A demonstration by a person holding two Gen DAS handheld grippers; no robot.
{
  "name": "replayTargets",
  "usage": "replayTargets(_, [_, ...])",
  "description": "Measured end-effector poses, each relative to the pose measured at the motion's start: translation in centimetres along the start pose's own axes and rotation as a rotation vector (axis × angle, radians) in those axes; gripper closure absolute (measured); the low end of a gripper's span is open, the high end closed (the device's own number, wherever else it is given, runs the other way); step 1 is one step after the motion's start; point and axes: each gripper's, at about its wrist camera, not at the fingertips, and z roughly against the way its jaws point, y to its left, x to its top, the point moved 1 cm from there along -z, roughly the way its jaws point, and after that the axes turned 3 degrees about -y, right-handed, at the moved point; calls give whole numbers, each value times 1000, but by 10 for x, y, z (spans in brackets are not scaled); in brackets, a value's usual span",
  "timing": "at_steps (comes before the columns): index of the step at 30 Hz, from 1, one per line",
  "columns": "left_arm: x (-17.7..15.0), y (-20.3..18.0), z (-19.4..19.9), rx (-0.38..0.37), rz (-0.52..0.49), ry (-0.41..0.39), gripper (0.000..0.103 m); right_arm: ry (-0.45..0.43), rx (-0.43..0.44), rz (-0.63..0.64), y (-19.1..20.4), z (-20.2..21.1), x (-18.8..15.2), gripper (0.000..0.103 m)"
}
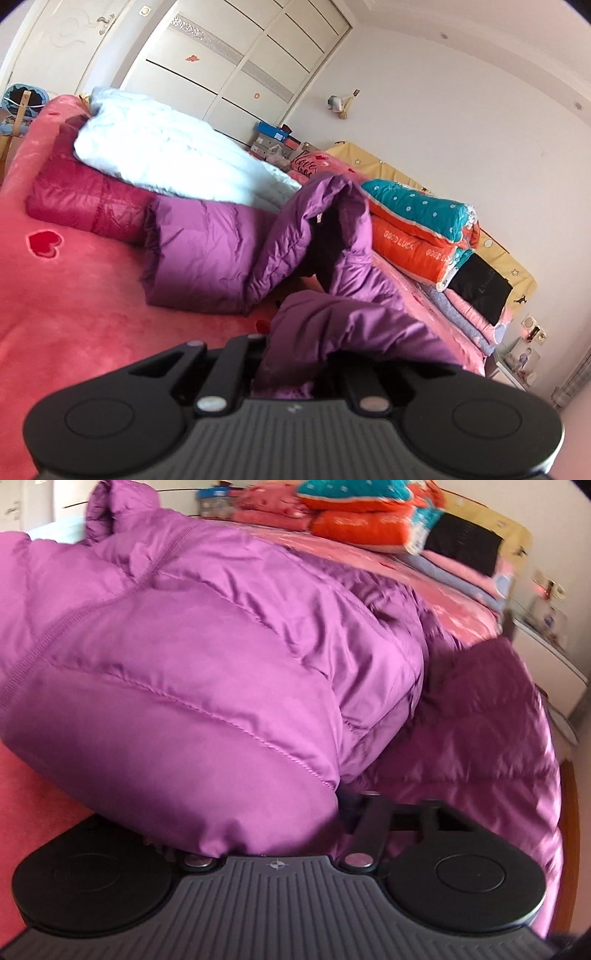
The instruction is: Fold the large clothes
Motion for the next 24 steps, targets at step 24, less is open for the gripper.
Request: replayTargets(24, [-18, -11, 199, 176, 65, -24, 100, -106, 288, 119, -62, 149, 20, 84])
